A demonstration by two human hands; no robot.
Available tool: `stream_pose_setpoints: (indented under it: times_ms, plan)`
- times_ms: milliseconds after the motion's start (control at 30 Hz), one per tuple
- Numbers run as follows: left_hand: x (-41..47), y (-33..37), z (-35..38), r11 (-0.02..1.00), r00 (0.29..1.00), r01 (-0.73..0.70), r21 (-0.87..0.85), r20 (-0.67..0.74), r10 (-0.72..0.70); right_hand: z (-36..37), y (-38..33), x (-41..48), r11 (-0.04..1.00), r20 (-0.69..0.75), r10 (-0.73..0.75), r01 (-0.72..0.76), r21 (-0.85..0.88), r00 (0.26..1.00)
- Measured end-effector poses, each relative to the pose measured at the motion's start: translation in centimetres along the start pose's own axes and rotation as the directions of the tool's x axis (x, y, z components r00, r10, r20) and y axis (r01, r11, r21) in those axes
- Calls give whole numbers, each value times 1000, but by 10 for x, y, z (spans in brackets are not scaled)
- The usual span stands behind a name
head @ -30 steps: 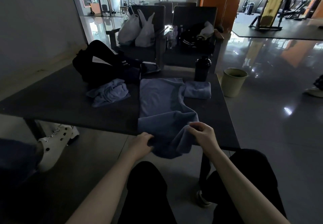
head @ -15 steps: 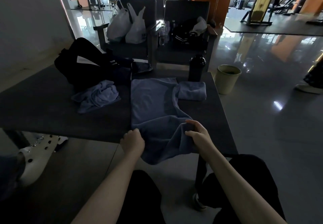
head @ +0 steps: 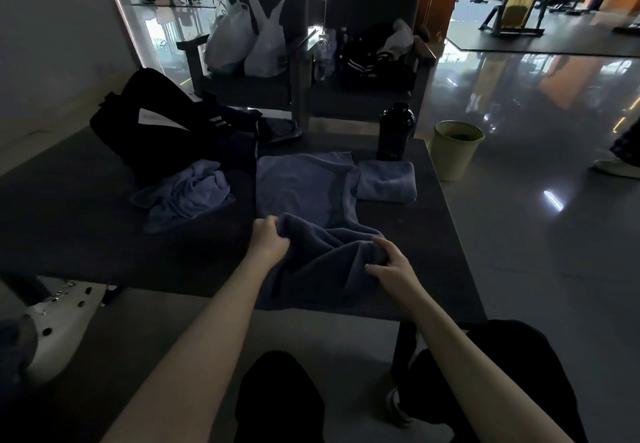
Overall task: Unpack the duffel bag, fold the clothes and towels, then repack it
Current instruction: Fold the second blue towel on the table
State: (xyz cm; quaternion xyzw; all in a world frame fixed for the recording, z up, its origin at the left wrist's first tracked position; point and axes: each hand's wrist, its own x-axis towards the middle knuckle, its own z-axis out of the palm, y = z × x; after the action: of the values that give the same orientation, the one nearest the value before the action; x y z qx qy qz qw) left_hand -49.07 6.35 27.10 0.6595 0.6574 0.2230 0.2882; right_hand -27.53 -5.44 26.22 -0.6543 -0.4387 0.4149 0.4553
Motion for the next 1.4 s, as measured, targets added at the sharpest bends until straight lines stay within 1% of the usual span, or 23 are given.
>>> stream_pose_setpoints:
  times_ms: [67, 167, 233, 333, 400, 467, 533, 600, 667, 767, 800, 833, 867, 900, 933, 967, 1000, 1067, 1100, 1133, 1200, 1300, 1400]
  plan:
    - [-14, -11, 7, 982, 996, 70, 178, 38, -78, 3, 7, 2, 999, -1, 9, -9, -33, 1000]
    - [-33, -28, 11, 905, 981, 186, 384, -23, -192, 6, 15, 2, 993, 10, -7, 8, -114, 1000]
    - [-41, -37, 9, 873, 976, 218, 437, -77, -206, 6, 16, 0, 982, 24, -34, 38, -185, 999]
    - [-46, -43, 0, 886, 977, 212, 412, -58, -207, 6, 16, -5, 928, 61, -148, 160, -336, 987]
    - [-49, -43, -7, 931, 983, 185, 315, -52, -178, 4, 16, -10, 874, 102, -236, 256, -412, 967]
    - [-55, -36, -18, 973, 985, 169, 159, -56, -162, 3, 16, -15, 805, 132, -304, 329, -494, 943]
    - [-58, -31, -30, 987, 987, 161, 9, -31, -160, 2, 14, -18, 734, 124, -353, 357, -578, 927]
    - [-59, -24, -42, 986, 992, 124, -116, 15, -123, 1, 10, -22, 693, 96, -386, 357, -626, 917]
    - [-62, -17, -55, 955, 995, 96, -280, 66, -80, -2, 3, -28, 669, 37, -428, 344, -659, 903]
    - [-76, -9, -76, 819, 978, 154, -552, 206, -45, -8, -7, -36, 602, -36, -578, 396, -693, 815]
    - [-81, -8, -83, 789, 964, 161, -593, 265, 2, -10, -8, -37, 595, -58, -613, 413, -690, 788]
    - [-84, -9, -88, 781, 945, 152, -606, 319, 64, -12, -10, -38, 627, -83, -620, 429, -651, 781]
    - [-87, -11, -92, 796, 928, 121, -593, 353, 122, -14, -14, -41, 705, -106, -582, 435, -560, 806]
    - [-89, -13, -95, 825, 915, 80, -560, 370, 163, -16, -19, -44, 805, -122, -504, 413, -426, 855]
    - [-91, -16, -97, 859, 913, 33, -511, 365, 182, -19, -24, -46, 891, -121, -393, 346, -293, 911]
    - [-92, -18, -99, 893, 924, -24, -449, 332, 191, -21, -27, -48, 946, -126, -285, 257, -197, 950]
    - [-92, -20, -99, 922, 940, -72, -380, 283, 190, -22, -28, -49, 972, -148, -200, 178, -151, 969]
    - [-92, -25, -97, 952, 968, -142, -270, 161, 190, -25, -24, -50, 992, -189, -90, 71, -105, 978]
    - [-94, -25, -95, 958, 977, -146, -247, 119, 179, -26, -23, -51, 995, -204, -49, 29, -99, 978]
    - [-95, -25, -93, 959, 983, -137, -248, 89, 163, -26, -20, -51, 995, -218, -9, -13, -98, 976]
    - [-99, -23, -87, 954, 992, -69, -293, 84, 98, -26, -15, -51, 990, -239, 63, -91, -110, 969]
    - [-97, -26, -80, 918, 996, 61, -391, 91, -27, -25, -7, -52, 973, -245, 63, -114, -201, 968]
    - [-92, -31, -73, 930, 990, 137, -341, 71, -120, -26, -2, -50, 958, -247, 43, -110, -263, 968]
